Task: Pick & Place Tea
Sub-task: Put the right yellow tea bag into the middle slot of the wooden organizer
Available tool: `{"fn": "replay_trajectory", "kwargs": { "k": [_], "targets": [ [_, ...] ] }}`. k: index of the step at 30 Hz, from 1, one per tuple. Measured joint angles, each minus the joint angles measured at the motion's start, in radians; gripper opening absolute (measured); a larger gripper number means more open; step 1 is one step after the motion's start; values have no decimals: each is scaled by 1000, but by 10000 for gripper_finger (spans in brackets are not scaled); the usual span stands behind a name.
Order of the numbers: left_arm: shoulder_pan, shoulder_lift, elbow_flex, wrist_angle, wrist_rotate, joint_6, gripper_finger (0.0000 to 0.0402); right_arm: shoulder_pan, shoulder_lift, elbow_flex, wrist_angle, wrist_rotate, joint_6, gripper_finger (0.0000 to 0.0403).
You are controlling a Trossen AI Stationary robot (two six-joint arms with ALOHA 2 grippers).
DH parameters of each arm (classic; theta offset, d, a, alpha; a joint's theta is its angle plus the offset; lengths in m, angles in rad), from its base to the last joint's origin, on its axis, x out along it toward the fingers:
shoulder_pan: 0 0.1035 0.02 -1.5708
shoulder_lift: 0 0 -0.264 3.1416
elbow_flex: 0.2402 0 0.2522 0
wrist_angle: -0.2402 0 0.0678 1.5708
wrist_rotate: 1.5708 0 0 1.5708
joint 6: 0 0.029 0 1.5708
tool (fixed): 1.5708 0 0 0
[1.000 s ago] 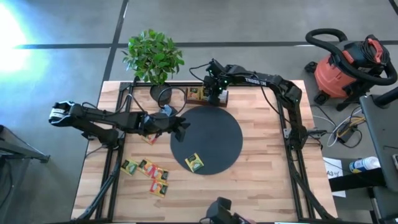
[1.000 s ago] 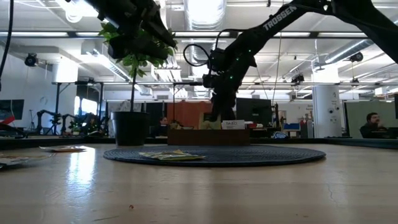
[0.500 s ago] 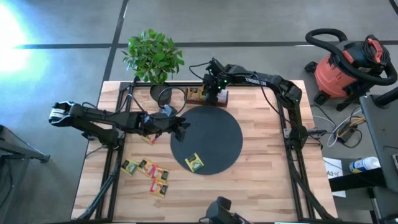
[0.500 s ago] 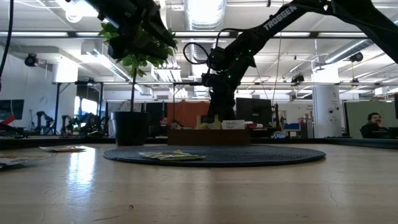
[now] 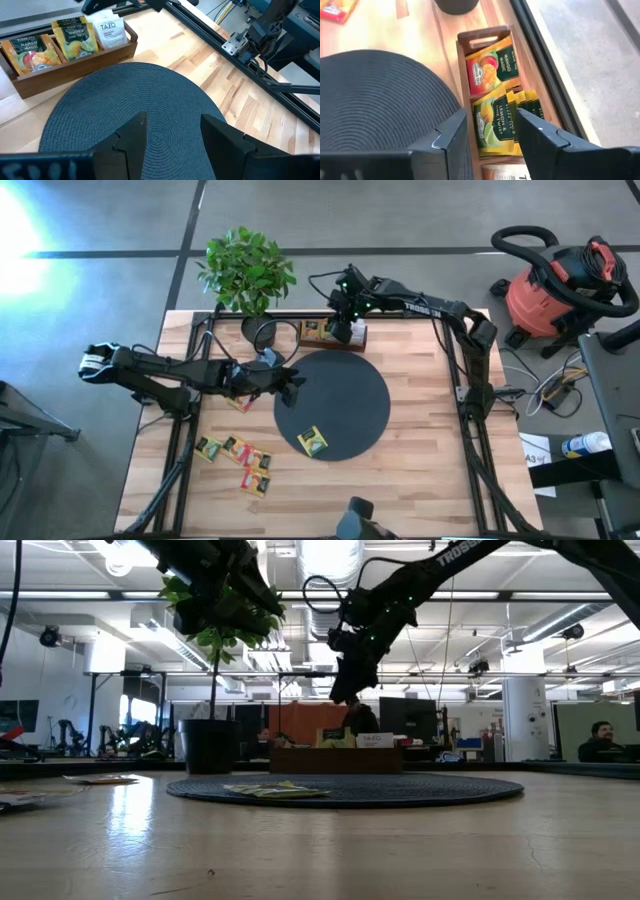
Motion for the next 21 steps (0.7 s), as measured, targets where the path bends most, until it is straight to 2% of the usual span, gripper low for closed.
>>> {"fn": "replay_trajectory", "kwargs": {
  "k": [7,14,18,21],
  "targets": [
    [0,0,0,0,0,0,161,31,-37,0,-24,-3,-7,147],
    [-1,0,0,0,0,0,161,142,-47,0,-117,-142,-2,145],
    [-1,1,0,0,0,0,161,230,-47,0,-116,-134,-8,140],
    [-1,1,0,0,0,0,161,271,-47,0,-97,-76,-10,136]
  ]
}}
